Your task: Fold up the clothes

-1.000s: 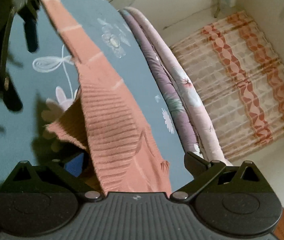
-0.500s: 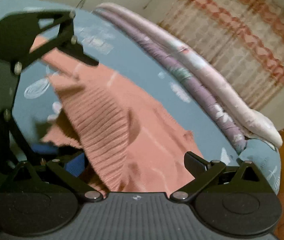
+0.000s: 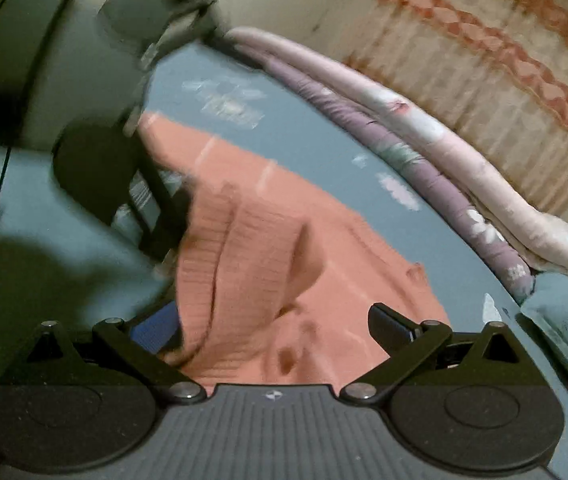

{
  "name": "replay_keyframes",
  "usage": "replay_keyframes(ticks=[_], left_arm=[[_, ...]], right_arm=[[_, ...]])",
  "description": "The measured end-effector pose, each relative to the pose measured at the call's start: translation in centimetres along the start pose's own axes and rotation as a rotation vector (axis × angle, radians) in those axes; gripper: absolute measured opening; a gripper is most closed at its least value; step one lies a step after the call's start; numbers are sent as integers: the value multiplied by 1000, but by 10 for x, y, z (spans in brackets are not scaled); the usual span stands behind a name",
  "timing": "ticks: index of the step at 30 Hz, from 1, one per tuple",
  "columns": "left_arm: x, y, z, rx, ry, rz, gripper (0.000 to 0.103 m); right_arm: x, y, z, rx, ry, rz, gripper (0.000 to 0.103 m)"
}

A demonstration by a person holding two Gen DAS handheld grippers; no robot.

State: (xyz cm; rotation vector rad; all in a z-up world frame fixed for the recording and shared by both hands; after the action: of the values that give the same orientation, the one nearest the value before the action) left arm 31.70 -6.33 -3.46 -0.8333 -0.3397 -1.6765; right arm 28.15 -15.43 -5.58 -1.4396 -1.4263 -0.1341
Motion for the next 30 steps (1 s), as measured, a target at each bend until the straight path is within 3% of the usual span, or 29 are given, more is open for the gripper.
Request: replay_keyframes(ticks=[6, 8, 11, 15, 21, 25, 29, 30], left_arm=[[-16, -2, 12, -15, -49, 46, 103], [-24, -9, 9, -18, -45, 61, 103], [-38, -22, -4, -33, -10, 70, 103], [-43, -25, -32, -55, 127, 26, 103], [-35, -16, -63, 7, 372, -131, 102], [-27, -7, -67, 30, 405, -200, 100], [-22, -4, -61, 4, 345, -192, 75], [-21, -4, -60, -4, 331, -183, 73]], right_arm=[[2, 35, 22, -155, -41, 36, 103], [6, 35, 18, -236, -61, 27, 103], [14, 25, 9, -266, -34, -6, 103], [23, 16, 5, -260, -24, -29, 103], [30, 8, 12, -205, -38, -45, 103], [26, 5, 12, -190, -31, -30, 103], [7, 2, 8, -168, -12, 17, 103], [-1, 1, 6, -159, -7, 34, 103]])
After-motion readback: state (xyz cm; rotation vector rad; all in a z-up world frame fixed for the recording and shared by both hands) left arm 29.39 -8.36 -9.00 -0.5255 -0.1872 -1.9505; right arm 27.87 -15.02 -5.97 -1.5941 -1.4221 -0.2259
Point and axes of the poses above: each gripper's, at about its wrist camera, not at the fingertips, and y roughly the way its jaws point, z to its left, x to its top, the point moved 7 cm from there along y, roughly the way its jaws point, and after that the axes turned 2 degrees about -z, right-handed, at the moved point
